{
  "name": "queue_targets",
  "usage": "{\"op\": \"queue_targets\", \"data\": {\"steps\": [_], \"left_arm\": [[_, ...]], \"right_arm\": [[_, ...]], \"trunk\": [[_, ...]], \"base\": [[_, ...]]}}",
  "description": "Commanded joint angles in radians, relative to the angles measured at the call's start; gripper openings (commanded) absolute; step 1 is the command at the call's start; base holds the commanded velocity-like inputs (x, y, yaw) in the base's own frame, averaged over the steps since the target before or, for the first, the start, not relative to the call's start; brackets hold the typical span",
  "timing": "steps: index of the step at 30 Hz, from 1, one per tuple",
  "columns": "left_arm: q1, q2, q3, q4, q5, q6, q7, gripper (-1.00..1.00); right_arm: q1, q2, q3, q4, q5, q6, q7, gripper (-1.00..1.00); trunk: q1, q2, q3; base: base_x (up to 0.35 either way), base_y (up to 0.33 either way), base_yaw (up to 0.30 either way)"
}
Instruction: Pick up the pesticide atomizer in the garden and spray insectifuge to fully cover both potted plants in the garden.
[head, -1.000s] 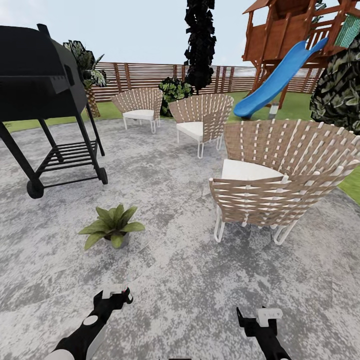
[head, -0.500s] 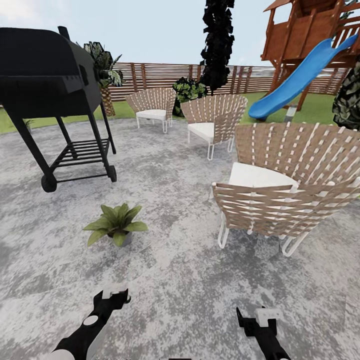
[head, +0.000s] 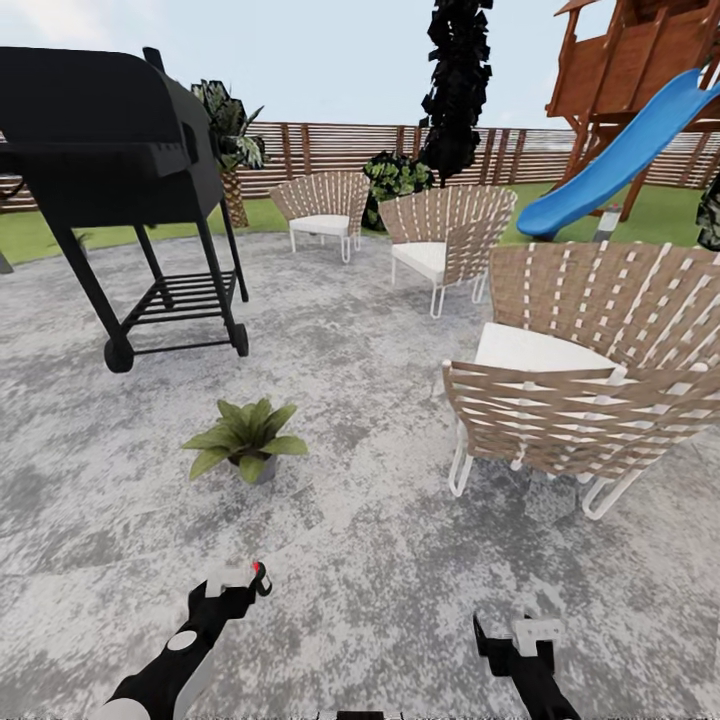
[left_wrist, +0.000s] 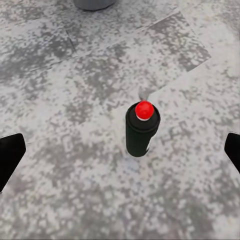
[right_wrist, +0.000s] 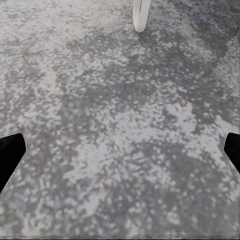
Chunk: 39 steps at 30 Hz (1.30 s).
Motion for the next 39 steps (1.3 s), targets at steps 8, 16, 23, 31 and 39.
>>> {"op": "queue_targets", "data": {"steps": [8, 16, 23, 31, 39], "left_arm": [[-0.001, -0.006, -0.002, 0.001, 0.002, -0.003, 0.001, 1.0], [-0.001, -0.005, -0.002, 0.001, 0.002, -0.003, 0.001, 1.0], [-0.002, -0.006, -0.002, 0.001, 0.002, -0.003, 0.001, 1.0], [0.0, -0.006, -0.002, 0.001, 0.0, -0.005, 0.0, 1.0], [0.002, -0.006, -0.003, 0.017, -0.006, -0.128, -0.001, 1.0]], "right_arm": [[0.0, 0.0, 0.0, 0.011, -0.001, -0.002, 0.0, 1.0], [0.0, 0.0, 0.0, 0.011, -0.001, -0.003, 0.0, 1.0], [0.0, 0.0, 0.0, 0.011, -0.001, -0.003, 0.0, 1.0], [0.0, 0.0, 0.0, 0.011, -0.001, -0.003, -0.001, 1.0], [0.0, 0.0, 0.0, 0.011, -0.001, -0.004, -0.002, 1.0]], "trunk": [[0.01, -0.016, -0.043], [0.014, -0.018, -0.087], [0.017, -0.019, -0.125], [0.021, -0.021, -0.169], [0.022, -0.022, -0.196]], "base": [[0.0, 0.0, 0.0], [0.0, 0.0, 0.0], [0.0, 0.0, -0.004], [0.0, 0.0, -0.078], [0.0, 0.0, -0.113]]}}
